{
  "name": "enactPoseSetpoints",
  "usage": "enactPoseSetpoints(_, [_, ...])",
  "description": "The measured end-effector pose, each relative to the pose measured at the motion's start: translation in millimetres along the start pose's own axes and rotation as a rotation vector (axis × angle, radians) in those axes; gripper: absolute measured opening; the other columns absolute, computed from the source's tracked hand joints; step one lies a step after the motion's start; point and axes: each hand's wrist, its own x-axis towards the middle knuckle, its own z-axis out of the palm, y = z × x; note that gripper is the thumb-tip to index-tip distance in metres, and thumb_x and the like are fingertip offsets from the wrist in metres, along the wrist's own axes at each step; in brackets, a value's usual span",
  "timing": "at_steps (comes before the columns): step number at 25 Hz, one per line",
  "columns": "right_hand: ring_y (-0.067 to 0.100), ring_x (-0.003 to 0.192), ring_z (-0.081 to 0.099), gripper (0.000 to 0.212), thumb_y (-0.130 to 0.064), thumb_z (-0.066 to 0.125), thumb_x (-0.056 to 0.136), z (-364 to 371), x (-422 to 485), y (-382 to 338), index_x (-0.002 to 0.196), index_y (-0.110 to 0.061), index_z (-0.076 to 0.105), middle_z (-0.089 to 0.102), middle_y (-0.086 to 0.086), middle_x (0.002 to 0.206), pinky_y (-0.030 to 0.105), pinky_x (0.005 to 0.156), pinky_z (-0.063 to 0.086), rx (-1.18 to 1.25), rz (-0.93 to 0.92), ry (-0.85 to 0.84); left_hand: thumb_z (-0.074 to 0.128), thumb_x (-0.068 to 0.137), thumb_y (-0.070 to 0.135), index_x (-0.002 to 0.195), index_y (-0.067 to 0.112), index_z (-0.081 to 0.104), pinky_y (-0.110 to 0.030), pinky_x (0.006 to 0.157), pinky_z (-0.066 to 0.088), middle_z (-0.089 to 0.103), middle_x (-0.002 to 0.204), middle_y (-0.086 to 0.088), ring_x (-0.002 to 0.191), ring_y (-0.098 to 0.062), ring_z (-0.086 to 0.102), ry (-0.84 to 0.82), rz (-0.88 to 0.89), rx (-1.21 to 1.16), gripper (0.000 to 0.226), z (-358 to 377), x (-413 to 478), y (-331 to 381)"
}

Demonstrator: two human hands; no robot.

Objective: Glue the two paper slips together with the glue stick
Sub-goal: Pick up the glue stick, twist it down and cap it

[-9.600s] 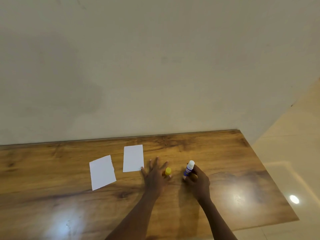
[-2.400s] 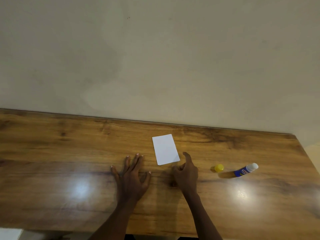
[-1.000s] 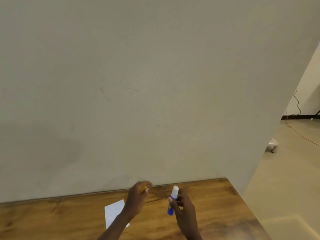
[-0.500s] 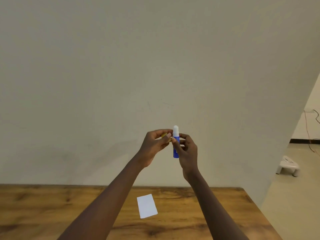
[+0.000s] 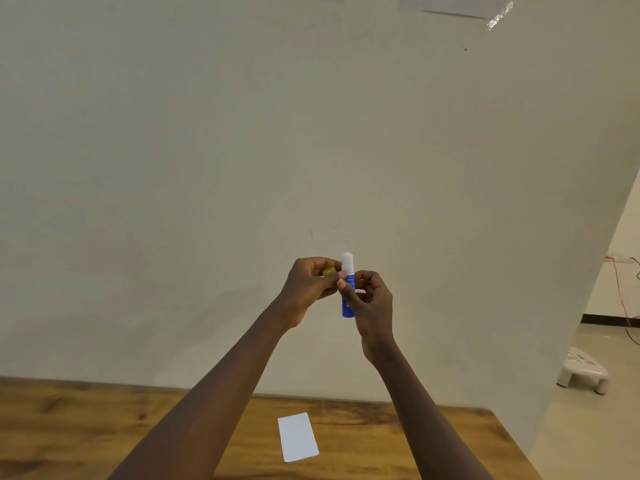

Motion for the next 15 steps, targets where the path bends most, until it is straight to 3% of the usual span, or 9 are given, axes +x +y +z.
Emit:
enactPoseSetpoints(2, [0.013, 0.067, 0.054, 0.016, -0.018, 0.064, 0.079, 1, 2, -1, 0.087, -0.014, 0.051, 0.056, 0.002, 0.082, 0.009, 0.053, 0.048, -0.004, -0.003, -0.007, 0.061, 0.082, 0.009, 0.104, 0.003, 0.059, -0.012, 0.061, 0.053, 0.063, 0.096, -0.008, 0.076, -0.014, 0.064, 0.012, 0.008, 0.024, 0.023, 1, 2, 1])
enactPoseSetpoints(6, [0.014, 0.070, 0.054, 0.011, -0.028, 0.054, 0.086, 0, 1, 1, 0.086, -0.018, 0.054, 0.059, -0.001, 0.081, 0.012, 0.053, 0.047, -0.008, 0.073, -0.009, 0.059, 0.084, 0.009, 0.110, 0.000, 0.057, -0.020, 0.073, 0.054, 0.061, 0.102, -0.011, 0.090, -0.024, 0.061, 0.057, 0.013, 0.058, 0.028, 1, 8, -3])
enactPoseSetpoints(10, [0.012, 0.048, 0.053, 0.057, -0.054, 0.028, 0.089, -3, -1, 6, 0.082, -0.009, 0.064, 0.063, 0.000, 0.059, 0.022, 0.050, 0.043, 0.213, 0.523, -0.148, 0.054, 0.086, 0.005, 0.107, -0.002, 0.057, -0.016, 0.065, 0.056, 0.057, 0.096, -0.016, 0.087, -0.022, 0.059, 0.070, -0.003, -0.092, 0.022, -3, 13, 0])
enactPoseSetpoints(12, [0.008, 0.041, 0.048, 0.054, -0.050, 0.033, 0.089, -1, -2, 8, 0.075, -0.008, 0.063, 0.059, -0.001, 0.049, 0.018, 0.042, 0.043, 0.405, 0.654, -0.197, 0.054, 0.087, 0.004, 0.108, -0.004, 0.056, -0.019, 0.066, 0.057, 0.057, 0.094, -0.015, 0.085, -0.022, 0.060, 0.058, -0.007, -0.101, 0.023, -6, 14, 4])
enactPoseSetpoints(15, [0.006, 0.036, 0.049, 0.038, -0.039, 0.043, 0.089, 7, -3, 7, 0.083, -0.005, 0.061, 0.058, -0.001, 0.047, 0.012, 0.038, 0.045, 0.677, 0.684, -0.146, 0.053, 0.086, 0.003, 0.109, -0.005, 0.055, -0.031, 0.076, 0.054, 0.058, 0.097, -0.013, 0.088, -0.025, 0.060, 0.074, 0.001, -0.042, 0.025, -6, 17, 9])
